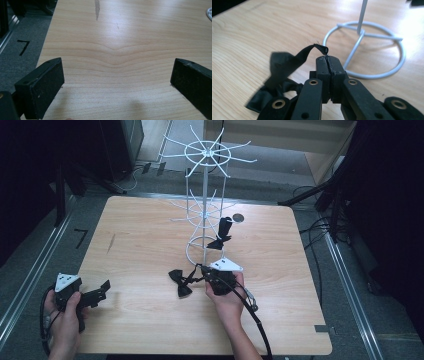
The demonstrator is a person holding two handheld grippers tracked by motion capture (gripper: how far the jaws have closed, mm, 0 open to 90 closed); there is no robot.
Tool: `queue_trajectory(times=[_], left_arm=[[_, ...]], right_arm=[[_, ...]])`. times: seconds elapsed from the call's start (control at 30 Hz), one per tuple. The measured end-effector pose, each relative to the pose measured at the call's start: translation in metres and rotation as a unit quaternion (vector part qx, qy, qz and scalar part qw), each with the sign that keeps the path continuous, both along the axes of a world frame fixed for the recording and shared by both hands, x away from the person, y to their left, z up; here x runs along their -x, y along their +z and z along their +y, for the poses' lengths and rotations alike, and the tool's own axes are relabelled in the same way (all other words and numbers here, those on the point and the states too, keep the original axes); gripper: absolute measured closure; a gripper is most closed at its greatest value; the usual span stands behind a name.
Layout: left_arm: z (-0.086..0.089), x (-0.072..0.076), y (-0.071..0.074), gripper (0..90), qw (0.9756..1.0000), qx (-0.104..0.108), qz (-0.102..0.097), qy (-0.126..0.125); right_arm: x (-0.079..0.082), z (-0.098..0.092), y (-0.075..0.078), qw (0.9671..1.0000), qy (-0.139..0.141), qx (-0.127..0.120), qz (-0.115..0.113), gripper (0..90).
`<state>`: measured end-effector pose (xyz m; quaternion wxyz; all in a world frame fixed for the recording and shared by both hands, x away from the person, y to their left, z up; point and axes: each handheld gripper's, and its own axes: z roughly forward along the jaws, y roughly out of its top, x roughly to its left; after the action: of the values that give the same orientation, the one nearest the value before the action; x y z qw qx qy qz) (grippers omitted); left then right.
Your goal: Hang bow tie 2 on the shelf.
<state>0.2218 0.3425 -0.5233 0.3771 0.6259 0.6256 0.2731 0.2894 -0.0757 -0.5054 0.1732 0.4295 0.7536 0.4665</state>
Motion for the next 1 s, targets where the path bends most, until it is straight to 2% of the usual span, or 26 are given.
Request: queue_trajectory(times=[0.4,1.0], left_arm=[[-0.001,0.0,0.0,0.0,1.0,-0.003,-0.001,0.0],[-0.001,0.0,0.0,0.0,1.0,-0.004,-0.001,-0.001]], right_arm=[[0.013,-0.015,0.029,0.9991,0.001,-0.018,-0.039,89.6],[0.023,-0.038,0.062,0.9957,-0.021,-0.015,-0.089,89.5]])
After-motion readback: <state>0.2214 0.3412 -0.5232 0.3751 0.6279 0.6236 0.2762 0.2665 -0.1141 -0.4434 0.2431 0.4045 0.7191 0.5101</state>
